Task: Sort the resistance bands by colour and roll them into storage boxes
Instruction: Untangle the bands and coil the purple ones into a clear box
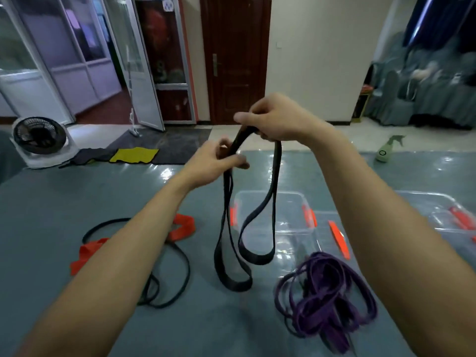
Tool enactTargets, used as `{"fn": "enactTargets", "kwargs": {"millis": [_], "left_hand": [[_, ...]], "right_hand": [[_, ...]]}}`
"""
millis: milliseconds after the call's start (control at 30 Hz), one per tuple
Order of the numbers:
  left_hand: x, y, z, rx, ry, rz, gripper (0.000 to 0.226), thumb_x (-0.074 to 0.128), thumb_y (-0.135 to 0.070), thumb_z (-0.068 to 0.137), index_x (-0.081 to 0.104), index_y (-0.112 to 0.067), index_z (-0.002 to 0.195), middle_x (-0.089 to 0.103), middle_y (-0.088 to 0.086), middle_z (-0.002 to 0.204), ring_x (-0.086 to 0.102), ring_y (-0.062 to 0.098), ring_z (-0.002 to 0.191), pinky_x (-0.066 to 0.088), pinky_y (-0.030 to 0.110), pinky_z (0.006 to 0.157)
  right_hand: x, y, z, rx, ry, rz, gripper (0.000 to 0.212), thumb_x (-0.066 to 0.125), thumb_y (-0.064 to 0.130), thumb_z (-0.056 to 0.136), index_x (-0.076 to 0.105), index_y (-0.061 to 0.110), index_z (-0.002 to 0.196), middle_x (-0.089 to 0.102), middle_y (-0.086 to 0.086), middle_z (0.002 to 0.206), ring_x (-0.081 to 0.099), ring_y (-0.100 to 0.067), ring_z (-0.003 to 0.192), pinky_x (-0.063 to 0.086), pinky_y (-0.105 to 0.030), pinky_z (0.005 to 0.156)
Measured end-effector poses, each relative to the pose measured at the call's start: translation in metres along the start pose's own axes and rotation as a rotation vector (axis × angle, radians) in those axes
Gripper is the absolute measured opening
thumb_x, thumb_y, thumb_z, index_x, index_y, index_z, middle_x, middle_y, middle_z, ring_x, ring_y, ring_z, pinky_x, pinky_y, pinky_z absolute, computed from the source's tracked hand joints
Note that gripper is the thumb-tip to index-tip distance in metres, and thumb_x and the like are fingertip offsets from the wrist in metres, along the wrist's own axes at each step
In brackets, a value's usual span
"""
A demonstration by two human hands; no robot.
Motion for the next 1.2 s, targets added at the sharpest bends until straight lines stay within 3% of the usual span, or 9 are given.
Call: {"fn": "enactTargets", "kwargs": {"millis": [133, 267, 400, 467, 567, 700, 767, 900, 1200], "left_hand": [[-0.03, -0.035, 0.017, 0.062, -0.151, -0.065, 0.03, 0.082, -0.031, 0.087, 0.054, -0.023, 0.095, 0.069, 0.004, 0.066, 0.068, 0.028, 0.059, 0.058, 0.045, 0.069], [-0.048, -0.057, 0.017, 0.104, -0.147, 0.214, 0.038, 0.094, -0.049, 0.066, 0.071, -0.032, 0.091, 0.081, -0.005, 0.086, 0.078, 0.013, 0.083, 0.06, 0.037, 0.082], [-0.058, -0.079, 0.019, 0.131, -0.135, 0.329, 0.038, 0.1, -0.052, 0.065, 0.074, -0.031, 0.081, 0.079, -0.003, 0.077, 0.074, 0.012, 0.069, 0.058, 0.034, 0.065], [-0.063, -0.082, 0.02, 0.101, -0.123, 0.287, 0.039, 0.104, -0.049, 0.065, 0.074, -0.028, 0.079, 0.078, 0.007, 0.072, 0.074, 0.022, 0.062, 0.063, 0.039, 0.057], [-0.064, -0.085, 0.02, 0.105, -0.101, 0.335, 0.032, 0.103, -0.036, 0.068, 0.075, -0.025, 0.08, 0.078, 0.008, 0.069, 0.075, 0.024, 0.058, 0.063, 0.039, 0.056], [-0.056, -0.072, 0.014, 0.071, -0.02, 0.395, 0.045, 0.104, -0.037, 0.068, 0.069, -0.027, 0.096, 0.081, -0.003, 0.08, 0.079, 0.017, 0.066, 0.064, 0.032, 0.062], [-0.046, -0.053, 0.006, 0.04, 0.009, 0.306, 0.053, 0.104, -0.042, 0.065, 0.066, -0.02, 0.096, 0.081, 0.001, 0.081, 0.081, 0.02, 0.073, 0.063, 0.03, 0.066], [-0.016, -0.021, -0.004, -0.03, 0.085, 0.051, 0.069, 0.106, -0.035, 0.061, 0.06, -0.004, 0.101, 0.081, 0.016, 0.085, 0.083, 0.038, 0.087, 0.067, 0.052, 0.08], [0.063, -0.003, 0.01, -0.057, 0.241, -0.33, 0.079, 0.101, -0.026, 0.07, 0.057, -0.003, 0.132, 0.076, 0.014, 0.135, 0.071, 0.03, 0.132, 0.048, 0.053, 0.12]], "right_hand": [[-0.019, 0.008, 0.003, 0.011, 0.03, -0.139, 0.068, 0.062, 0.077, 0.093, 0.08, 0.011, 0.092, 0.053, 0.005, 0.058, 0.048, -0.011, 0.051, 0.042, -0.027, 0.054], [-0.024, 0.005, -0.003, -0.032, 0.169, -0.086, 0.047, 0.068, 0.062, 0.1, 0.077, 0.017, 0.089, 0.063, 0.006, 0.056, 0.06, -0.012, 0.051, 0.05, -0.022, 0.054], [-0.015, 0.003, -0.001, -0.007, 0.257, -0.072, 0.038, 0.058, 0.044, 0.111, 0.072, 0.013, 0.093, 0.075, -0.001, 0.071, 0.078, -0.026, 0.074, 0.065, -0.044, 0.083], [-0.014, 0.004, -0.001, -0.006, 0.242, 0.038, 0.039, 0.065, 0.055, 0.104, 0.073, 0.017, 0.105, 0.072, 0.001, 0.076, 0.075, -0.024, 0.078, 0.065, -0.048, 0.093], [0.001, 0.009, -0.004, -0.057, 0.341, -0.129, 0.042, 0.081, 0.06, 0.088, 0.066, 0.03, 0.113, 0.072, 0.001, 0.089, 0.074, -0.016, 0.073, 0.066, -0.039, 0.079], [-0.005, 0.023, 0.006, -0.131, 0.25, -0.343, 0.016, 0.084, 0.024, 0.091, 0.069, 0.029, 0.09, 0.072, 0.005, 0.082, 0.069, -0.007, 0.067, 0.056, -0.026, 0.065], [-0.01, 0.027, 0.004, -0.09, 0.294, -0.354, 0.01, 0.086, 0.025, 0.089, 0.076, 0.027, 0.091, 0.074, 0.006, 0.079, 0.069, -0.004, 0.065, 0.05, -0.014, 0.057], [-0.013, 0.036, 0.002, -0.089, 0.321, -0.44, 0.012, 0.087, 0.03, 0.088, 0.081, 0.022, 0.096, 0.074, 0.007, 0.085, 0.065, -0.008, 0.078, 0.044, -0.021, 0.066], [-0.057, 0.035, -0.021, -0.109, 0.239, -0.41, 0.016, 0.085, 0.026, 0.091, 0.079, 0.017, 0.104, 0.076, 0.002, 0.096, 0.07, -0.007, 0.082, 0.052, -0.019, 0.07]]}}
Point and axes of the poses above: each hand's wrist, its own z-axis towards the middle knuckle, its own x-axis out of the palm, y = z × x, the point moved 6 cm from there along z, towards the middle knuckle
